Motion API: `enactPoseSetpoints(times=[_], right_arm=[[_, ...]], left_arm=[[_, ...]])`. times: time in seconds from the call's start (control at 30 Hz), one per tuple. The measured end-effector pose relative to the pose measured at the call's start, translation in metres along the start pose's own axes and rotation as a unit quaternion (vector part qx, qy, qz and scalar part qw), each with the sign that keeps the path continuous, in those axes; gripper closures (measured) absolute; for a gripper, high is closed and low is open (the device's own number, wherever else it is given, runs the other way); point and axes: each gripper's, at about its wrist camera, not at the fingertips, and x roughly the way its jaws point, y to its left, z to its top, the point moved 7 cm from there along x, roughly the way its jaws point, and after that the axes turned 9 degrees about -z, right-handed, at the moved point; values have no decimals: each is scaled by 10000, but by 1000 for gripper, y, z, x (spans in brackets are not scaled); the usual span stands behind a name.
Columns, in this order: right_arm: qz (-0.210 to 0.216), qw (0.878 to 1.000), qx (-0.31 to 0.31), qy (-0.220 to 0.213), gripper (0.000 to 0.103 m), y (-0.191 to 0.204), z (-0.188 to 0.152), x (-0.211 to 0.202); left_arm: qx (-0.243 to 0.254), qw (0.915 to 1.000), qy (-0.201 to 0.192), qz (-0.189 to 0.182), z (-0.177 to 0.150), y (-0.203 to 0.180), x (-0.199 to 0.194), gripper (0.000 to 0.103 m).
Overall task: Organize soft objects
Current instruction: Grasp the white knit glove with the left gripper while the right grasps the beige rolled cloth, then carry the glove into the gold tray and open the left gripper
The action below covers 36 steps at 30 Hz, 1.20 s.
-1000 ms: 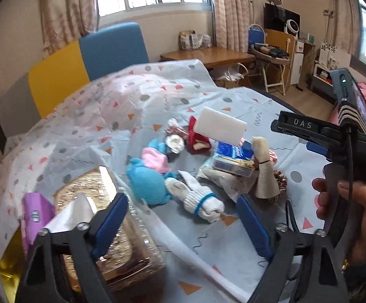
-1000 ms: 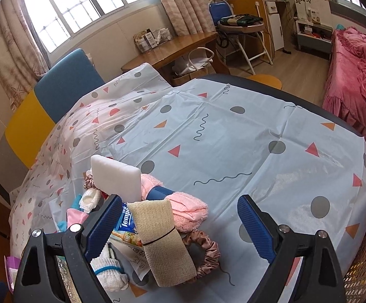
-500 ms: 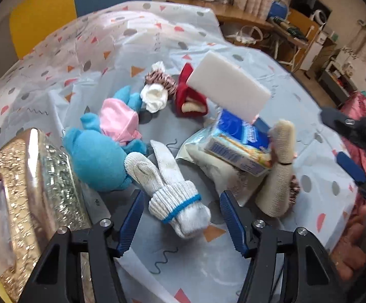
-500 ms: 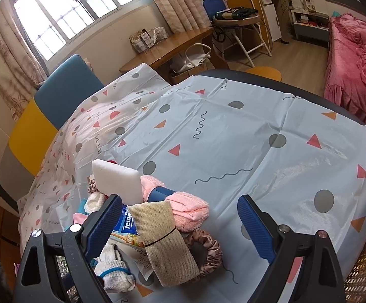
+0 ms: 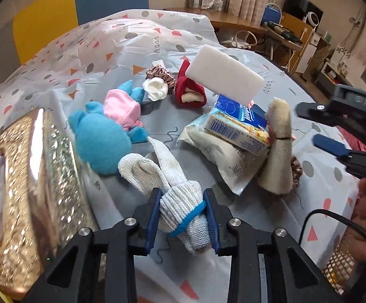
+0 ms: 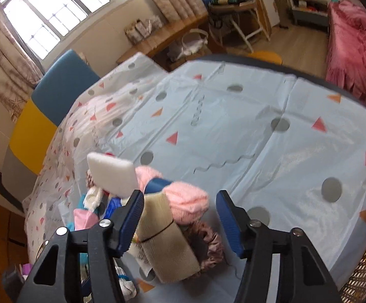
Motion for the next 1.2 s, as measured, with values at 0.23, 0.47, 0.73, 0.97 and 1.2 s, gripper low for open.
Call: enactPoseSetpoints(times=[0.23,0.47,0.73,0.97,1.2], right_arm=[[-194,9961,-706,499,43,21,-24,21],[-332,9920,-1126,475,62,28,-32,23],[-429,9900,-1105,763,60,22,-36,33],[-704,9845,-1320,914,56,23,-43,41],[-861,9806,-1599,741,62,29,-46,40]], left_arm=[[109,9985,-453,-287,6,-8,-48,69],[-79,9903,-1324,-418,44,22,-127,69],[-1225,9656,-2225,560,35,166,-225,69],[-2519,9416,-1795,1331,-64,291,-221,69],[-3125,9341,-1353,1072,-99,323,-171,63]])
